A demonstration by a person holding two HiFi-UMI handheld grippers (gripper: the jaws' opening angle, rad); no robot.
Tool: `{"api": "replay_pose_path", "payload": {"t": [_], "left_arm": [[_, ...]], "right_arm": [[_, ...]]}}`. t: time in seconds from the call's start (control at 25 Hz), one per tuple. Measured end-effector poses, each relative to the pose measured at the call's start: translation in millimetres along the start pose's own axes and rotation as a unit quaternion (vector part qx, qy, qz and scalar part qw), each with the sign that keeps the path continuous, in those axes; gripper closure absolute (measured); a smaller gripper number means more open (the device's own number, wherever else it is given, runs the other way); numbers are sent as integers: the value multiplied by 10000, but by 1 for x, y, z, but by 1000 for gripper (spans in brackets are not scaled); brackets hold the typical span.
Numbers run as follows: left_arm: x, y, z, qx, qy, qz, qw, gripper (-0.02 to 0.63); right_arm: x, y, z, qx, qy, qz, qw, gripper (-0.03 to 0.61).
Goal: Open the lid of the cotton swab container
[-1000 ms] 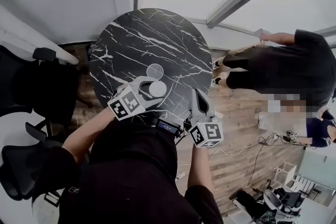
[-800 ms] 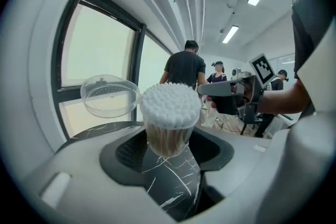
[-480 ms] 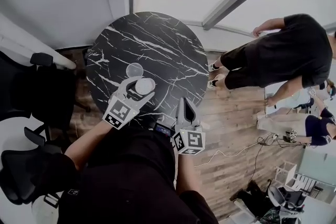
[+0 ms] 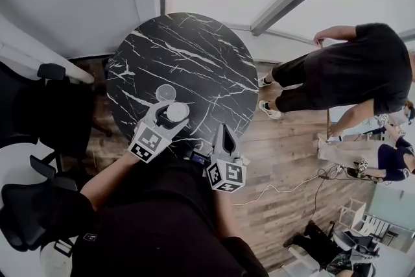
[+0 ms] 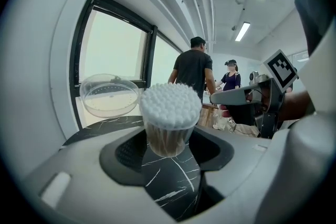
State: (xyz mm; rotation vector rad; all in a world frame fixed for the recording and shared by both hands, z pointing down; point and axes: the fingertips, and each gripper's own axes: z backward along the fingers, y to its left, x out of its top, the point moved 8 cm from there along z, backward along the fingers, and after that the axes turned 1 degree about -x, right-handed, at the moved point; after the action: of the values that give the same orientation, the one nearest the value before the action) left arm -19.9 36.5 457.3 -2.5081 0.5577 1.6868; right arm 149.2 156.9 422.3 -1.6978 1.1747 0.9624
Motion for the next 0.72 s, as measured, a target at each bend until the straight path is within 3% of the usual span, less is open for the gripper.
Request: {"api": "replay_pose_path", "payload": {"t": [0.72], "left_arm": [[-2,-2,-3,-148,165,-72,9997,356]], "right_arm": [[2,-1,-2,105,-33,-11,9999,578]]}}
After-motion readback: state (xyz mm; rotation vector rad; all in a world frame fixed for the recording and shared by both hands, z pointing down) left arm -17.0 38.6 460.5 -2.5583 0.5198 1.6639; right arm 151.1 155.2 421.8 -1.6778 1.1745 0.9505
